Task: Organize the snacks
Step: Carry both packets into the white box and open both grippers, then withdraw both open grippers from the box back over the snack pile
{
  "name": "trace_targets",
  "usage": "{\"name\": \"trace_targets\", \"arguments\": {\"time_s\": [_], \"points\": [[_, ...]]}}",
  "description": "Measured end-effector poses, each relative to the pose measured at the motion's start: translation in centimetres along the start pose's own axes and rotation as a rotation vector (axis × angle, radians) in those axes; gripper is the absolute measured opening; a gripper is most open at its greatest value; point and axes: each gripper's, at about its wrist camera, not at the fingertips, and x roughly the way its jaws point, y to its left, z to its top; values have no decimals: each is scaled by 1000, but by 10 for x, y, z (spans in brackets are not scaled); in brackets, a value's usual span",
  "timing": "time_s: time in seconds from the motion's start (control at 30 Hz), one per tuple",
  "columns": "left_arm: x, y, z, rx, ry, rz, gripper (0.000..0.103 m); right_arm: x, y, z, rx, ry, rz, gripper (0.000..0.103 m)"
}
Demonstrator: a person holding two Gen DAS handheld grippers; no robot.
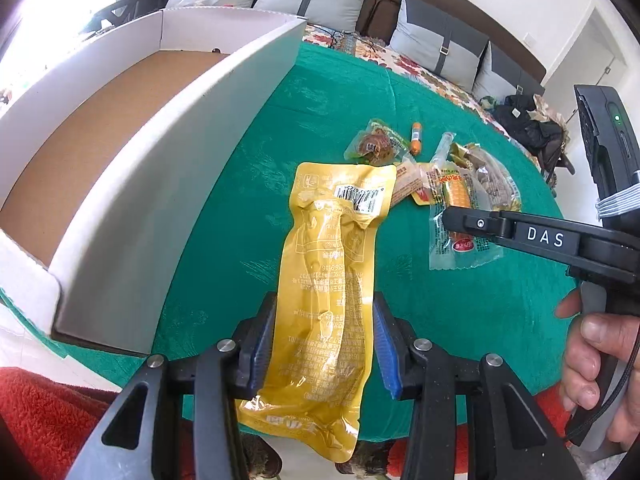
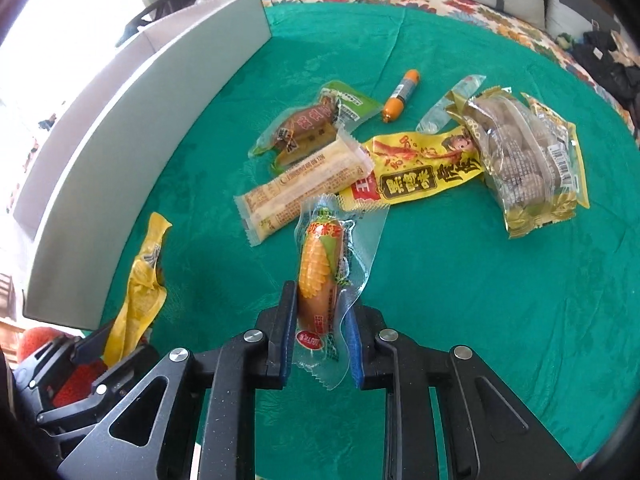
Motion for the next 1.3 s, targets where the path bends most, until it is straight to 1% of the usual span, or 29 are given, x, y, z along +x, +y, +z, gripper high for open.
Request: {"name": "trace_targets", "arguments": {"time_s": [0.1,0.13,0.17,0.23,0.3,0.37,0.4,0.43,0.47,0.5,0.53,0.57,0.63,0.73,0.83,0.93,1.0,1.03,1.07,1.13,1.17,1.3], "points": [[-35,10,21,-63,-82,-30,44,-25,31,26,-30,-95,79,23],[-47,16,31,-77,-113,-21,44,-32,49,42,-54,-128,108,23],[-58,22,41,-87,-139,3,44,-39,67,52,-83,-160,139,23],[-73,41,65,-114,-184,71,44,-60,103,61,-139,-210,200,23],[-82,66,88,-143,-211,155,44,-64,135,79,-189,-242,254,23],[-83,94,111,-165,-210,223,45,-65,165,92,-229,-268,294,24],[-81,108,121,-170,-193,259,46,-64,177,100,-244,-278,312,26],[-79,121,128,-174,-173,302,51,-62,186,105,-251,-279,321,32],[-79,130,133,-175,-168,328,61,-60,191,110,-248,-271,323,43],[-80,136,136,-177,-174,342,66,-64,195,110,-235,-275,331,62],[-82,141,135,-182,-186,346,77,-66,194,112,-219,-291,343,63],[-84,144,131,-187,-198,344,81,-69,190,112,-207,-304,357,63],[-82,144,123,-170,-198,341,82,-76,183,108,-202,-324,369,63],[-62,123,118,-91,-175,359,82,-82,164,94,-217,-350,330,63],[-38,95,116,13,-157,393,82,-78,133,71,-212,-350,286,63],[-10,77,111,83,-87,457,82,-69,89,41,-189,-332,228,63],[-2,73,105,87,-88,528,80,-63,56,21,-164,-318,173,63],[-1,73,103,91,-85,545,80,-61,39,12,-150,-310,147,63],[-2,74,101,77,-87,528,80,-59,23,3,-137,-302,119,63],[-4,77,96,18,-75,477,80,-55,-9,-13,-109,-288,57,63],[-4,76,93,8,-72,464,80,-53,-23,-20,-93,-280,33,63],[-9,55,75,36,-98,489,80,-51,-75,-43,11,-257,-24,63]]}}
